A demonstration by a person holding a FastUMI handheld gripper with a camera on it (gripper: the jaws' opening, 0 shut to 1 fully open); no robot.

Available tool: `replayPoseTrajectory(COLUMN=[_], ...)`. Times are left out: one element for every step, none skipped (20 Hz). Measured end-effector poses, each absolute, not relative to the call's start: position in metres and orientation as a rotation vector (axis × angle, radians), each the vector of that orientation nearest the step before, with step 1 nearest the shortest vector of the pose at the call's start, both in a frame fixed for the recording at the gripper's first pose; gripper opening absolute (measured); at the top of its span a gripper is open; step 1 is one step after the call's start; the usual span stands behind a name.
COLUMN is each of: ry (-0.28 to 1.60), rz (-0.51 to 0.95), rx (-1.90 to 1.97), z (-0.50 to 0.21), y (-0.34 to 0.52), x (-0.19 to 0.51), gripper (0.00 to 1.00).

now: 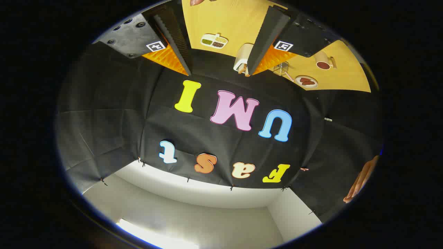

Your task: Take the bottle from table, then pour the juice into the cup, finally place the bottle on the coaster

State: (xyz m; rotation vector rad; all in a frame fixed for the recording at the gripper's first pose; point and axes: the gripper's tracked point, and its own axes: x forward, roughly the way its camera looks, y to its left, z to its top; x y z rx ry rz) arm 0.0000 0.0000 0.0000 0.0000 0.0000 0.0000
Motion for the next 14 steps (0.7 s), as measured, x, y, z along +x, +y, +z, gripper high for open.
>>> replayPoseTrajectory(ry=[0.005, 0.011, 0.014, 0.017, 0.024, 0.03, 0.034, 0.037, 0.04, 0.041, 0.042, 0.042, 0.043, 0.042], rz=[0.005, 0.01, 0.012, 0.011, 0.011, 0.01, 0.005, 0.001, -0.004, -0.01, -0.015, -0.019, -0.023, -0.028], rx=[0.004, 0.007, 0.006, 0.002, -0.001, -0.001, 0.001, 0.004, 0.005, 0.006, 0.009, 0.013, 0.015, 0.016], z=[0.0, -0.001, -0.001, -0.001, -0.003, -0.005, -0.006, -0.006, -0.005, -0.005, -0.004, -0.003, -0.002, 0.0], y=[0.003, 0.007, 0.01, 0.012, 0.015, 0.019, 0.021, 0.024, 0.027, 0.029, 0.032, 0.035, 0.037, 0.04], x=[0.002, 0.002, 0.004, 0.005, 0.006, 0.006, 0.006, 0.007, 0.008, 0.01, 0.011, 0.012, 0.013, 0.016], gripper=[0.97, 0.97, 0.97, 0.97, 0.97, 0.97, 0.97, 0.97, 0.97, 0.97, 0.97, 0.97, 0.97, 0.97])
